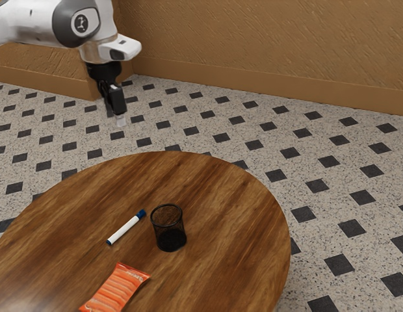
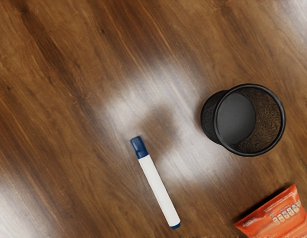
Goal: Put the marker into the pen holder.
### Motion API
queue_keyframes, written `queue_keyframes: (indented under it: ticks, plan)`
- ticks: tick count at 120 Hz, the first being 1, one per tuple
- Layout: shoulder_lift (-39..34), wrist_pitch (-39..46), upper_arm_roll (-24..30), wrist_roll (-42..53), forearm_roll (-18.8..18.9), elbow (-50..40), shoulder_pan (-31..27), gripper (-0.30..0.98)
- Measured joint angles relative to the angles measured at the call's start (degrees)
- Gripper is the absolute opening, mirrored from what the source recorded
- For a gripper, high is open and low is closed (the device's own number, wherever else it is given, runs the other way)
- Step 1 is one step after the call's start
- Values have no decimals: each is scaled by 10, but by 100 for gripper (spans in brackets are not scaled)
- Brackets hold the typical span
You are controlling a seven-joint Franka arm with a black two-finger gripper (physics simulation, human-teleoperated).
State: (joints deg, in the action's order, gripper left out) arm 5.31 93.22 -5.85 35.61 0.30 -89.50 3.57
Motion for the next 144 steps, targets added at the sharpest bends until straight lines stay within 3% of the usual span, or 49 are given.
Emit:
queue_keyframes:
  ticks: [27, 47, 71, 83, 95, 103, 123, 144]
  plan:
    - [-9, 1, 0, 29, 1, -10, -7, 69]
    - [-81, 82, -8, -10, 2, -206, -13, 69]
    - [-70, 195, -12, -66, 3, -291, -55, 69]
    - [-50, 257, -12, -113, 26, -324, -67, 69]
    - [-10, 294, -11, -155, 38, -306, -73, 69]
    - [22, 310, -10, -180, 41, -281, -45, 69]
    - [62, 334, -9, -241, 40, -275, -21, 43]
    - [121, 345, -7, -291, 29, -250, -13, 30]
